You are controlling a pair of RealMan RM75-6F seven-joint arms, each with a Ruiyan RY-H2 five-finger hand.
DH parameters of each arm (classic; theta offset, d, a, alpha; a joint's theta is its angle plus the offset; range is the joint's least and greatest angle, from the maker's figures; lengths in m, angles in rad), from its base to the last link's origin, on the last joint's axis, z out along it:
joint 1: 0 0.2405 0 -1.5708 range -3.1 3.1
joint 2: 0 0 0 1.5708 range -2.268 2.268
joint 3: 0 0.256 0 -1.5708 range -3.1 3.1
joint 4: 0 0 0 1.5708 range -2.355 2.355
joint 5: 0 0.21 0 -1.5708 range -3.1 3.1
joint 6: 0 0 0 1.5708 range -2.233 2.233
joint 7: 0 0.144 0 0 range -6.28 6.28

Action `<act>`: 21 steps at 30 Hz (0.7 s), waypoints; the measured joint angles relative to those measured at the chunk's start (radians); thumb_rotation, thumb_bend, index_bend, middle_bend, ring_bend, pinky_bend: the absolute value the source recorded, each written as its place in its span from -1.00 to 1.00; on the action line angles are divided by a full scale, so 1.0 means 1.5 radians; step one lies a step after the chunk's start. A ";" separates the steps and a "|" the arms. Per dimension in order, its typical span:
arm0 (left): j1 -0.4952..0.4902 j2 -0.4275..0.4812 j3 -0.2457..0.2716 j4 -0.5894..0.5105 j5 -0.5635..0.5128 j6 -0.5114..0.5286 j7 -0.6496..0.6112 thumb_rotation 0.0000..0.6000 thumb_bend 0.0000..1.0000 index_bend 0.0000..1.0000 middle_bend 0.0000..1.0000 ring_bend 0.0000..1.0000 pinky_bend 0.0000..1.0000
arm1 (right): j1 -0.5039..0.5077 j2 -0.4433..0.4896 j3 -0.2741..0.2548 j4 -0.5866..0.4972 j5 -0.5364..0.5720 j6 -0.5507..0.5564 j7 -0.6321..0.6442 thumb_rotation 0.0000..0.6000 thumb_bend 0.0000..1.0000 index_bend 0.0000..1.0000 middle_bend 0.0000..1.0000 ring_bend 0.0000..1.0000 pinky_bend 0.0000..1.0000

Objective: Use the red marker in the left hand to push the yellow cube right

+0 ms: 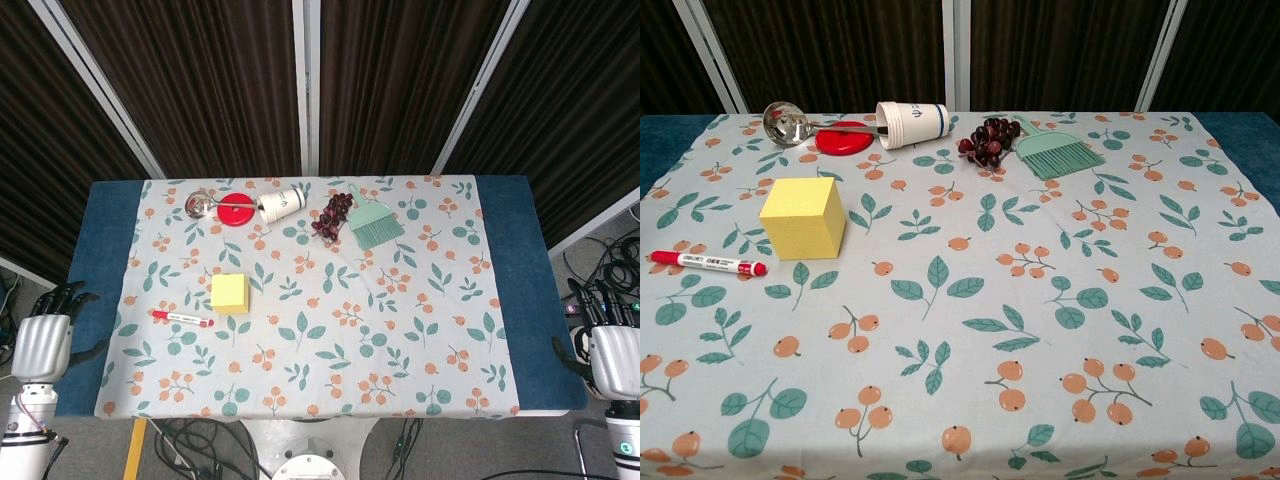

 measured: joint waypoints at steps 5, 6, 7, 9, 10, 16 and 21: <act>-0.035 -0.018 -0.010 0.036 0.018 -0.057 -0.016 1.00 -0.76 -0.14 -0.22 -0.52 -0.58 | 0.002 0.005 0.000 -0.004 -0.005 -0.001 -0.001 1.00 -0.59 -0.94 -0.68 -0.99 -0.75; -0.042 -0.021 -0.012 0.043 0.020 -0.070 -0.017 1.00 -0.73 -0.13 -0.21 -0.52 -0.58 | 0.002 0.005 0.000 -0.005 -0.005 0.000 -0.001 1.00 -0.59 -0.94 -0.68 -0.99 -0.75; -0.049 -0.025 -0.013 0.050 0.021 -0.083 -0.017 1.00 -0.71 -0.13 -0.20 -0.52 -0.58 | 0.002 0.006 0.000 -0.006 -0.005 0.000 -0.002 1.00 -0.59 -0.94 -0.68 -0.99 -0.75; -0.066 -0.032 -0.015 0.061 0.022 -0.118 -0.018 1.00 -0.69 -0.12 -0.18 -0.52 -0.58 | 0.002 0.007 0.000 -0.007 -0.005 0.000 -0.003 1.00 -0.59 -0.94 -0.68 -0.99 -0.75; -0.074 -0.035 -0.016 0.064 0.021 -0.135 -0.018 1.00 -0.68 -0.11 -0.18 -0.52 -0.58 | 0.002 0.007 0.000 -0.007 -0.004 0.000 -0.003 1.00 -0.59 -0.94 -0.68 -0.99 -0.75; -0.132 -0.078 -0.028 0.112 0.004 -0.233 0.009 1.00 -0.64 -0.09 -0.18 -0.52 -0.58 | 0.002 0.005 -0.001 -0.008 -0.004 -0.002 -0.003 1.00 -0.59 -0.94 -0.68 -0.99 -0.75; -0.159 -0.120 -0.038 0.151 -0.034 -0.281 0.066 1.00 -0.63 -0.09 -0.18 -0.52 -0.58 | 0.002 0.004 0.000 -0.006 -0.001 -0.003 -0.002 1.00 -0.59 -0.94 -0.68 -0.99 -0.75</act>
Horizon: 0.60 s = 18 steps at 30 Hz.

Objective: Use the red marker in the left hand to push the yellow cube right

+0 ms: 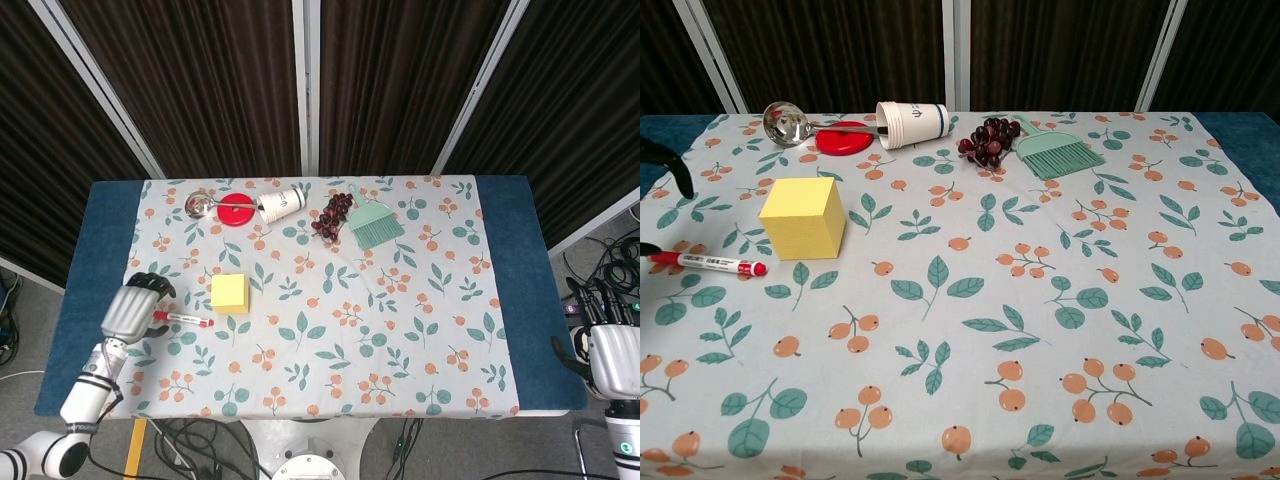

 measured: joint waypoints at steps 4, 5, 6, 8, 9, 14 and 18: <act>-0.015 -0.023 -0.007 0.017 -0.051 -0.042 0.038 1.00 -0.62 -0.09 -0.18 -0.52 -0.58 | 0.001 -0.001 -0.001 0.001 0.001 -0.003 0.003 1.00 -0.59 -0.94 -0.68 -0.99 -0.75; -0.019 -0.029 -0.009 0.020 -0.067 -0.053 0.050 1.00 -0.62 -0.09 -0.18 -0.52 -0.58 | 0.001 -0.001 -0.001 0.002 0.001 -0.004 0.004 1.00 -0.59 -0.94 -0.68 -0.99 -0.75; -0.021 -0.034 -0.010 0.022 -0.078 -0.059 0.059 1.00 -0.62 -0.09 -0.18 -0.52 -0.58 | 0.001 -0.002 -0.001 0.003 0.002 -0.005 0.004 1.00 -0.59 -0.94 -0.68 -0.99 -0.75; -0.025 -0.045 -0.012 0.025 -0.101 -0.069 0.078 1.00 -0.58 -0.09 -0.18 -0.52 -0.58 | 0.002 -0.003 0.000 0.004 0.004 -0.007 0.005 1.00 -0.59 -0.94 -0.68 -0.99 -0.75; -0.027 -0.050 -0.013 0.026 -0.109 -0.072 0.084 1.00 -0.54 -0.08 -0.18 -0.52 -0.58 | 0.003 -0.003 0.000 0.005 0.004 -0.008 0.005 1.00 -0.59 -0.94 -0.68 -0.99 -0.75; -0.030 -0.075 -0.016 0.026 -0.125 -0.060 0.110 1.00 -0.43 -0.02 -0.19 -0.52 -0.58 | 0.005 -0.005 -0.001 0.007 0.004 -0.013 0.008 1.00 -0.59 -0.94 -0.68 -0.99 -0.75; -0.031 -0.087 -0.018 0.022 -0.137 -0.052 0.131 1.00 -0.35 0.02 -0.24 -0.52 -0.58 | 0.006 -0.003 0.000 0.009 0.004 -0.013 0.012 1.00 -0.59 -0.94 -0.68 -0.99 -0.75</act>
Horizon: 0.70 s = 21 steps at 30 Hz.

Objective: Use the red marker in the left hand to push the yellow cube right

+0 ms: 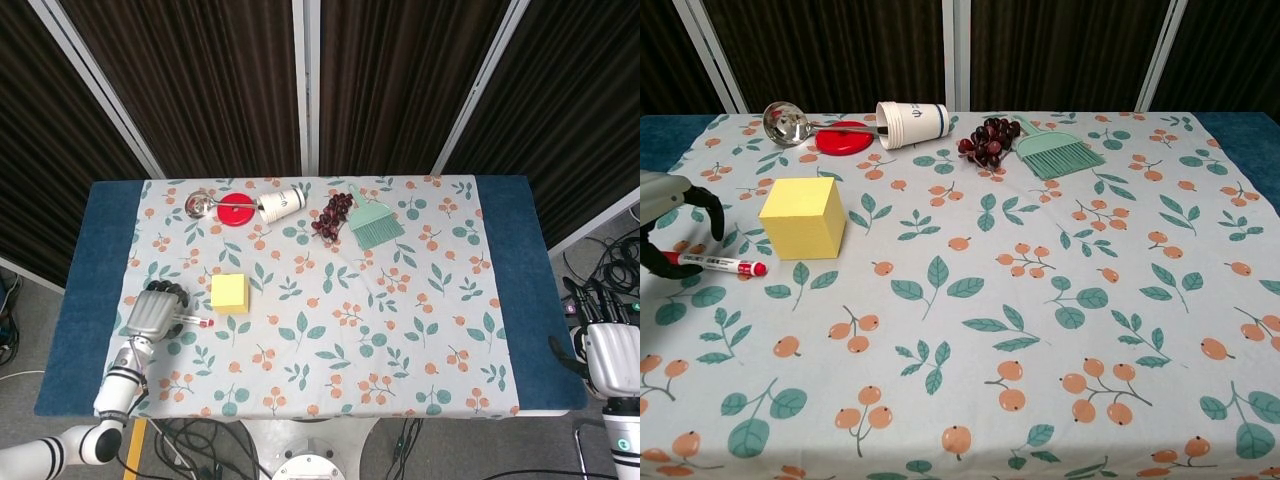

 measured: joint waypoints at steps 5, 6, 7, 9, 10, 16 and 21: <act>-0.003 -0.007 -0.001 -0.006 -0.024 -0.001 0.021 1.00 -0.34 0.04 -0.26 -0.52 -0.58 | 0.000 -0.001 0.000 0.003 0.003 -0.002 0.004 1.00 -0.59 -0.94 -0.68 -0.99 -0.75; -0.003 -0.009 0.000 -0.005 -0.025 -0.001 0.023 1.00 -0.34 0.04 -0.26 -0.52 -0.58 | 0.000 -0.002 0.000 0.004 0.004 -0.003 0.005 1.00 -0.59 -0.94 -0.68 -0.99 -0.75; -0.004 -0.011 0.000 -0.003 -0.028 -0.001 0.024 1.00 -0.34 0.04 -0.26 -0.52 -0.58 | 0.000 -0.002 0.000 0.004 0.004 -0.004 0.005 1.00 -0.59 -0.94 -0.68 -0.99 -0.75; -0.004 -0.016 0.000 0.000 -0.031 -0.001 0.024 1.00 -0.34 0.04 -0.26 -0.52 -0.58 | 0.001 -0.003 0.000 0.005 0.004 -0.005 0.007 1.00 -0.59 -0.94 -0.68 -0.99 -0.75; -0.004 -0.018 0.001 0.002 -0.032 0.000 0.025 1.00 -0.34 0.04 -0.26 -0.52 -0.58 | 0.001 -0.003 0.000 0.006 0.004 -0.005 0.007 1.00 -0.59 -0.94 -0.68 -0.99 -0.75; -0.006 -0.032 0.004 0.015 -0.033 0.000 0.024 1.00 -0.33 0.05 -0.24 -0.52 -0.58 | 0.003 -0.003 -0.001 0.008 0.005 -0.008 0.010 1.00 -0.59 -0.94 -0.68 -0.99 -0.75; -0.009 -0.042 0.003 0.029 -0.034 -0.001 0.021 1.00 -0.33 0.08 -0.18 -0.51 -0.58 | 0.003 -0.002 -0.001 0.008 0.007 -0.009 0.011 1.00 -0.59 -0.94 -0.68 -0.99 -0.75</act>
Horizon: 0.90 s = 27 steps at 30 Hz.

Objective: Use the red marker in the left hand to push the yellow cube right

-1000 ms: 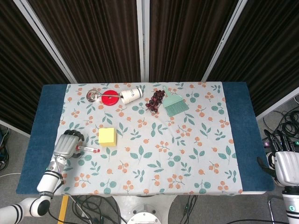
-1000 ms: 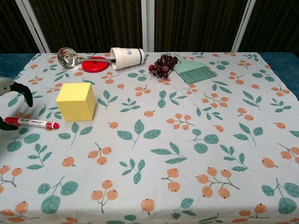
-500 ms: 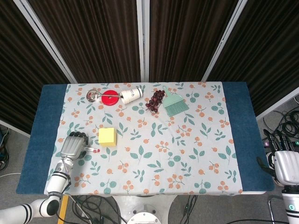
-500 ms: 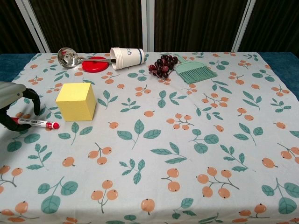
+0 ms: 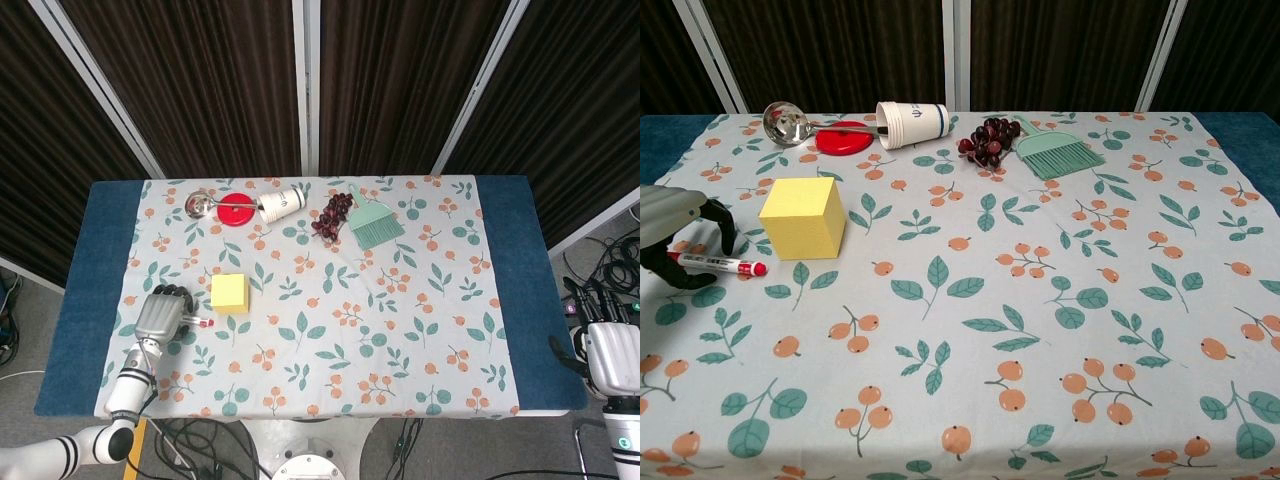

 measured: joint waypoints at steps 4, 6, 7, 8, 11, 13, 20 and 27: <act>-0.001 -0.004 -0.001 0.007 0.002 0.000 -0.007 1.00 -0.31 0.09 -0.10 -0.46 -0.58 | -0.001 0.000 0.000 0.001 0.001 0.001 0.000 1.00 -0.59 -0.94 -0.68 -0.99 -0.75; -0.001 -0.004 0.000 0.008 0.005 0.001 -0.010 1.00 -0.31 0.09 -0.07 -0.43 -0.58 | -0.001 0.000 0.000 0.001 0.001 0.001 0.000 1.00 -0.59 -0.94 -0.68 -0.99 -0.75; -0.001 -0.004 0.001 0.008 0.007 0.002 -0.011 1.00 -0.31 0.09 -0.06 -0.42 -0.58 | -0.001 0.000 0.000 0.001 0.002 0.000 0.000 1.00 -0.59 -0.94 -0.68 -0.99 -0.75; 0.000 -0.004 0.001 0.008 0.009 0.004 -0.013 1.00 -0.30 0.09 -0.04 -0.41 -0.58 | -0.001 -0.001 -0.001 0.001 0.002 0.000 0.000 1.00 -0.59 -0.94 -0.68 -0.99 -0.75; 0.001 -0.005 0.002 0.010 0.012 0.006 -0.017 1.00 -0.30 0.09 -0.02 -0.39 -0.58 | 0.000 -0.001 0.000 0.001 0.002 -0.001 -0.001 1.00 -0.59 -0.94 -0.68 -0.99 -0.75; 0.001 -0.006 0.002 0.012 0.012 0.006 -0.017 1.00 -0.30 0.09 -0.01 -0.38 -0.58 | 0.000 -0.001 0.000 0.000 0.002 -0.001 -0.002 1.00 -0.59 -0.94 -0.68 -0.99 -0.76; 0.000 -0.009 0.002 0.019 0.012 0.003 -0.022 1.00 -0.29 0.10 0.06 -0.31 -0.58 | 0.001 -0.001 0.000 -0.001 0.004 -0.004 -0.004 1.00 -0.59 -0.94 -0.68 -0.99 -0.76; 0.000 -0.009 0.001 0.021 0.017 0.006 -0.027 1.00 -0.29 0.10 0.14 -0.24 -0.58 | 0.002 -0.001 0.000 -0.002 0.005 -0.004 -0.007 1.00 -0.59 -0.94 -0.68 -0.99 -0.76</act>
